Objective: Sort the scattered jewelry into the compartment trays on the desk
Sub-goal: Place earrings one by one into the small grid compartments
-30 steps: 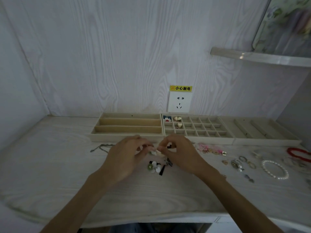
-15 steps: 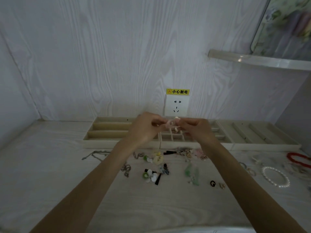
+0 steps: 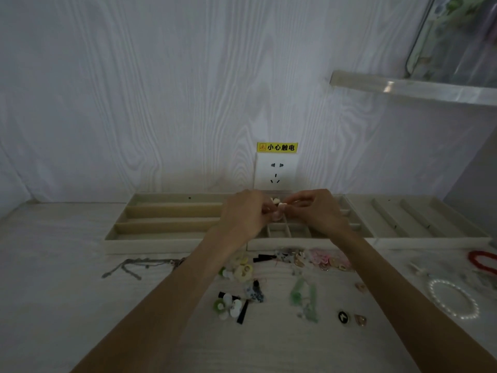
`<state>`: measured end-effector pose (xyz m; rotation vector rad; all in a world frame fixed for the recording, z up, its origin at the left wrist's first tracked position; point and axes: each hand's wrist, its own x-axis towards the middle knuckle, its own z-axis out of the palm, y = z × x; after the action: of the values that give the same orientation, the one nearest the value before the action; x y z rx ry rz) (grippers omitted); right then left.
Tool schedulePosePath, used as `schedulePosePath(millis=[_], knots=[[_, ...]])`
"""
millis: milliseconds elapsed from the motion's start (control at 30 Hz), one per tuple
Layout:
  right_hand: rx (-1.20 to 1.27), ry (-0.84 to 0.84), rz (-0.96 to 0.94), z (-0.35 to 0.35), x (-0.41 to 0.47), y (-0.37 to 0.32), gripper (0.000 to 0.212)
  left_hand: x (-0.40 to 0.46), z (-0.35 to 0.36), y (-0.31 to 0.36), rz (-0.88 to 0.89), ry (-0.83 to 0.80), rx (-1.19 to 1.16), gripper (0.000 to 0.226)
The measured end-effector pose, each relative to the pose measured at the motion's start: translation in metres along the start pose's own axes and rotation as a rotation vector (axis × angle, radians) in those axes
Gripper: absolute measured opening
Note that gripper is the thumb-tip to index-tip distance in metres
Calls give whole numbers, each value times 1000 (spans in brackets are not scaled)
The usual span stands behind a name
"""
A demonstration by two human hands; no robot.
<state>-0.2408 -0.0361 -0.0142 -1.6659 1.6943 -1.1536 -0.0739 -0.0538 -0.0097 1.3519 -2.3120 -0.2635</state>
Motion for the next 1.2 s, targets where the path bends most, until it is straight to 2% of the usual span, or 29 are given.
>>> schedulePosePath(millis=[167,367,567,700,833,967,1067,1133,1200], knots=[[-35,-123,-8,-4,4,5,21,2,0,2,63,-47,119,25],[-167,-139,-69,0,7,1,20,2,1,-5,41,-147,168,31],[-220,-221,-67,6,12,-7,19,3,-4,-11,-88,20,-26,21],[-299,-197,-84,9,14,-9,19,8,-4,-16,-116,27,-98,20],[-403,-95,-127,13,11,-6,23,10,0,-13,-118,22,-115,22],[-386,-91,-148,12,10,-3,23,11,2,-11,-126,-4,-112,25],[-340,-128,-157,-7,8,-4,18,9,-2,-16,-94,-41,-108,31],[-432,-185,-207,-20,6,-3,17,4,-7,-18,-31,-78,-45,34],[-561,-270,-266,-24,2,-3,28,0,-11,-17,51,-115,66,35]])
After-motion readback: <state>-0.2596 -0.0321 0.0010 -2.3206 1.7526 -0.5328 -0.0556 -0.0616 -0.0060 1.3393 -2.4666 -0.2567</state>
